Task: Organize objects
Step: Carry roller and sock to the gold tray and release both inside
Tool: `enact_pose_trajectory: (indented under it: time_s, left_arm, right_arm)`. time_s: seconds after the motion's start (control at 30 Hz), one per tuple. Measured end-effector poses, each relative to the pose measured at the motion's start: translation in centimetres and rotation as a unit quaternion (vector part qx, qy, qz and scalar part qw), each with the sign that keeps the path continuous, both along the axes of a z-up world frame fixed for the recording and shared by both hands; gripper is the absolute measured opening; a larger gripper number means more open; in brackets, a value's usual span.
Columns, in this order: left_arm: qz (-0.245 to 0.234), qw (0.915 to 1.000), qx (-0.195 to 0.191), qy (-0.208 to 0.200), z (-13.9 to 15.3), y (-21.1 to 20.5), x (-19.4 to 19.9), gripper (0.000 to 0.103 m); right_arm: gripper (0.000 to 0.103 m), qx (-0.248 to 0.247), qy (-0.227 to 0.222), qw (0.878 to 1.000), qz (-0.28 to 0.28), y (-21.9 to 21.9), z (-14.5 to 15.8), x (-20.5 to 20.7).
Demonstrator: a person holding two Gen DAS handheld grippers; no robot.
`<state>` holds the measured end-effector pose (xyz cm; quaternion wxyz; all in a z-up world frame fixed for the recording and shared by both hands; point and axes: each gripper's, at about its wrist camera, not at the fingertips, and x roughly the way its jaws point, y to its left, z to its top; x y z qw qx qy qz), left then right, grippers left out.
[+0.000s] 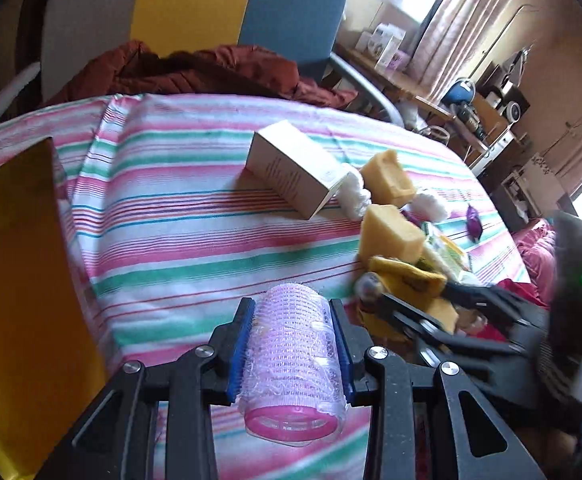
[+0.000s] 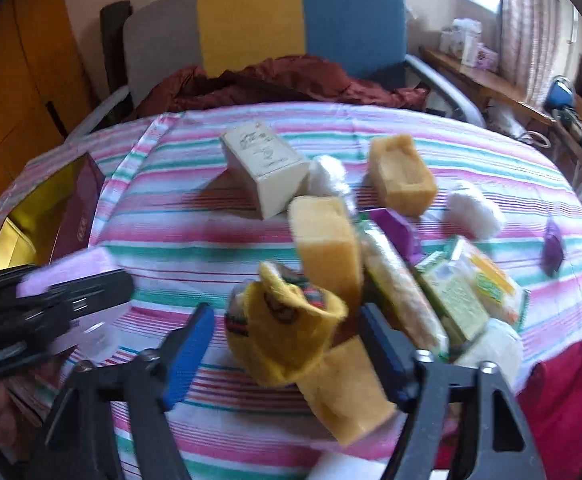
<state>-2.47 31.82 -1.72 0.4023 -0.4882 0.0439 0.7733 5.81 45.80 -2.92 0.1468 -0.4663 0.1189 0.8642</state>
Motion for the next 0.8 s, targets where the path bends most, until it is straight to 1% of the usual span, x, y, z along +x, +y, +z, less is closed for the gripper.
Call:
enact_pose_trajectory:
  time_s: [0.03, 0.1, 0.17, 0.23, 0.37, 0.5, 0.6, 0.7, 0.8]
  left_arm:
    - [0.001, 1.0000, 0.005, 0.003, 0.4, -0.6, 0.2, 0.036]
    - [0.005, 0.9998, 0.014, 0.009, 1.2, -1.8, 0.6, 0.036]
    - [0.012, 0.9996, 0.021, 0.015, 1.8, -3.3, 0.6, 0.036]
    - [0.021, 0.9992, 0.029, 0.020, 2.4, -4.8, 0.6, 0.036]
    - [0.057, 0.9972, 0.040, 0.026, 3.4, -9.3, -0.4, 0.036]
    - [0.101, 0.9932, 0.041, 0.041, 4.1, -13.9, -2.0, 0.036]
    - [0.136, 0.9886, 0.024, 0.060, 4.1, -17.6, -3.7, 0.036]
    - [0.165, 0.9843, 0.006, 0.061, 3.5, -20.4, -5.6, 0.036]
    - [0.192, 0.9789, -0.014, 0.069, 2.7, -23.0, -7.5, 0.037]
  right_arm:
    - [0.038, 0.000, -0.010, 1.000, 0.009, -0.2, -0.4, -0.4]
    - [0.032, 0.006, -0.015, 1.000, 0.012, -0.5, -0.6, -0.3]
    - [0.026, -0.002, -0.007, 1.000, 0.014, -0.7, -0.3, 0.2]
    - [0.026, -0.011, -0.001, 1.000, 0.012, -0.9, 0.1, 0.7]
    - [0.026, -0.038, 0.030, 0.999, 0.015, -1.9, 1.7, 2.1]
    - [0.026, -0.040, 0.060, 0.997, 0.038, -4.5, 3.7, 2.3]
    - [0.026, -0.058, 0.082, 0.993, 0.065, -6.2, 5.3, 1.9]
    - [0.026, -0.062, 0.091, 0.989, 0.101, -8.5, 6.5, 0.9]
    - [0.026, -0.077, 0.098, 0.983, 0.138, -11.2, 7.4, -0.5]
